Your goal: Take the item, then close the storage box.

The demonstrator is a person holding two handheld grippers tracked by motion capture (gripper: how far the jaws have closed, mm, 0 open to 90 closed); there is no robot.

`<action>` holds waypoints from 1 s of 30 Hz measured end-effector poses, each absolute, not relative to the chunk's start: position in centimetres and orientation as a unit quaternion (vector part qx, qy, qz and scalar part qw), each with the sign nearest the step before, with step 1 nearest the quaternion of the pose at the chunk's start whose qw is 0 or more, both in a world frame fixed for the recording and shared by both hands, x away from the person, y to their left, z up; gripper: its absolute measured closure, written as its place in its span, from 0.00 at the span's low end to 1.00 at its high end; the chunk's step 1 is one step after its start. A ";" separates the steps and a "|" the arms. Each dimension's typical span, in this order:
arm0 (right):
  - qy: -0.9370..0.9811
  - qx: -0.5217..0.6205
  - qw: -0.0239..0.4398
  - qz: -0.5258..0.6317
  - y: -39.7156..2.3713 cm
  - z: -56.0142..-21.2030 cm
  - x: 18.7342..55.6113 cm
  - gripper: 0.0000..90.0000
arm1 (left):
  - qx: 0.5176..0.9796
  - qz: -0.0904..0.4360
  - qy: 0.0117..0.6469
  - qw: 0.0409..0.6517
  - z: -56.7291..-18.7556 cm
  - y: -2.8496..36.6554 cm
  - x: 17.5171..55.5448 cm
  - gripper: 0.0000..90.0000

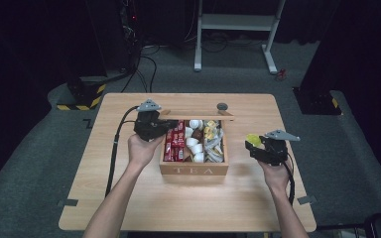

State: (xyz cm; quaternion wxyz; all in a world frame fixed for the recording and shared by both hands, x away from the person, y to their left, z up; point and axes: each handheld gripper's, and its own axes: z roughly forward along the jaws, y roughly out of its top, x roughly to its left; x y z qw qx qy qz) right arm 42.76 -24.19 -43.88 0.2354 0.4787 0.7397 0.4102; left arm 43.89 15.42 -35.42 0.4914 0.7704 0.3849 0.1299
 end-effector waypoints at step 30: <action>0.744 0.520 0.229 0.352 -25.4 -48.6 44.2 0.42 | 0.773 0.126 0.384 0.489 -35.9 15.4 43.4 1.00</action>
